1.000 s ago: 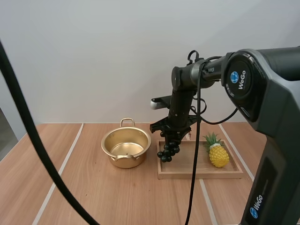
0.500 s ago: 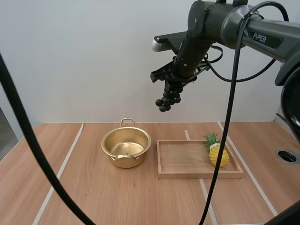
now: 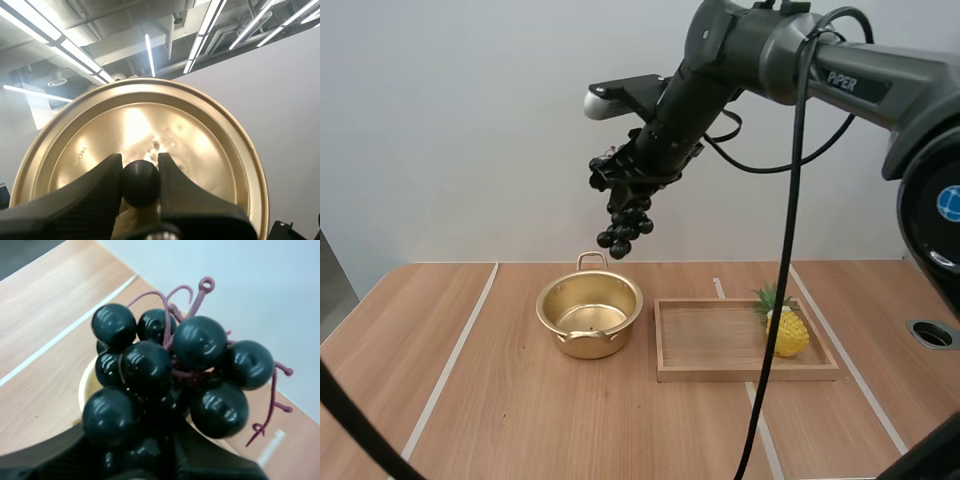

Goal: Open the pot, put the grape inside, and close it

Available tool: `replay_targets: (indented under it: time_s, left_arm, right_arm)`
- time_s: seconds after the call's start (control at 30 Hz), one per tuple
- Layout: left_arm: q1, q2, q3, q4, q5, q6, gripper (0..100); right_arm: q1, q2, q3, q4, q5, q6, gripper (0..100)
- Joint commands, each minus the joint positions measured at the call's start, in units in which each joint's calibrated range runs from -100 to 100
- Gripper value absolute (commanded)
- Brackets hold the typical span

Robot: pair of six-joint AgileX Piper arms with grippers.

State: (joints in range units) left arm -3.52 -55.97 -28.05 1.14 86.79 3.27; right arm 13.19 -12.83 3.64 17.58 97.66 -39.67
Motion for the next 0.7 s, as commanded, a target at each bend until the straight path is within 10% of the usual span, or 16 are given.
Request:
replay_targets:
  time_s: [0.0,0.67]
  left_arm:
    - [-0.02,-0.2,-0.2,0.4,1.4,-0.2,0]
    - [-0.02,-0.2,-0.2,0.4,2.8,-0.1,0]
  right_arm:
    - [1.2,1.5,-0.5,0.6,-0.1,-2.0,0]
    - [5.3,15.1,-0.5,-0.9,-13.3,-5.5,0]
